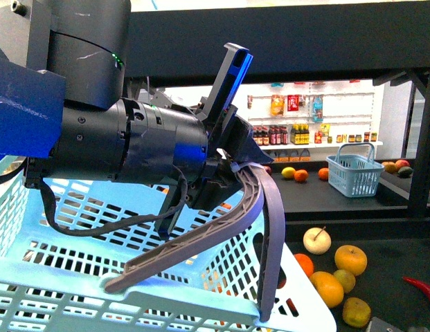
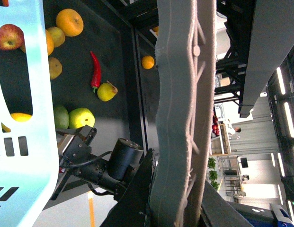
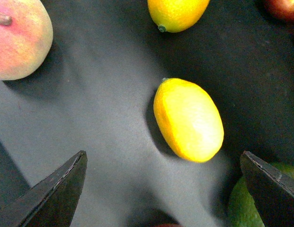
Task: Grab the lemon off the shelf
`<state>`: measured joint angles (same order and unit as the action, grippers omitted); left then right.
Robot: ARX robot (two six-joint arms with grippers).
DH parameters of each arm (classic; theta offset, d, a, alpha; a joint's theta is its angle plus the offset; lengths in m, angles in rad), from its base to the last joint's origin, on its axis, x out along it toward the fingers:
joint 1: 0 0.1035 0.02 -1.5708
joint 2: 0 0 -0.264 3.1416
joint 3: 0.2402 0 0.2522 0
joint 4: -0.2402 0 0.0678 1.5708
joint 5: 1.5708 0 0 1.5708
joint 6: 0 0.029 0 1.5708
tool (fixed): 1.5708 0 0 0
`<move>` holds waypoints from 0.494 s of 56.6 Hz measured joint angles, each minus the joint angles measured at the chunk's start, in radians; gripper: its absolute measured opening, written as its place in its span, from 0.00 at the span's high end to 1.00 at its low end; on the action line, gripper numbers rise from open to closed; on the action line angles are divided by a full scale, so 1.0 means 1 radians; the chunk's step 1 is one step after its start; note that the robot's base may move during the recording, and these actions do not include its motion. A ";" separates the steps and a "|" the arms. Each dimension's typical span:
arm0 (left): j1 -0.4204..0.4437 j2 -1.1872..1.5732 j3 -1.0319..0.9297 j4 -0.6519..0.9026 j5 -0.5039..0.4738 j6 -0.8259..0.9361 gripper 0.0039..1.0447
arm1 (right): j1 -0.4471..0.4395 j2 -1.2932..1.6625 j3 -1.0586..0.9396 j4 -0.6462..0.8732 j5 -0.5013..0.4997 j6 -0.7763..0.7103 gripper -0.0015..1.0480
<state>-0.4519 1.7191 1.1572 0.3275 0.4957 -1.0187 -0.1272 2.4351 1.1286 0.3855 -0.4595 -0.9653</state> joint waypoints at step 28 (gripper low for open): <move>0.000 0.000 0.000 0.000 0.000 -0.001 0.90 | 0.037 0.245 0.338 -0.092 0.068 -0.031 0.07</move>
<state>-0.4519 1.7191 1.1572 0.3275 0.4953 -1.0195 -0.0902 2.6804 1.4670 0.2939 -0.3916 -0.9962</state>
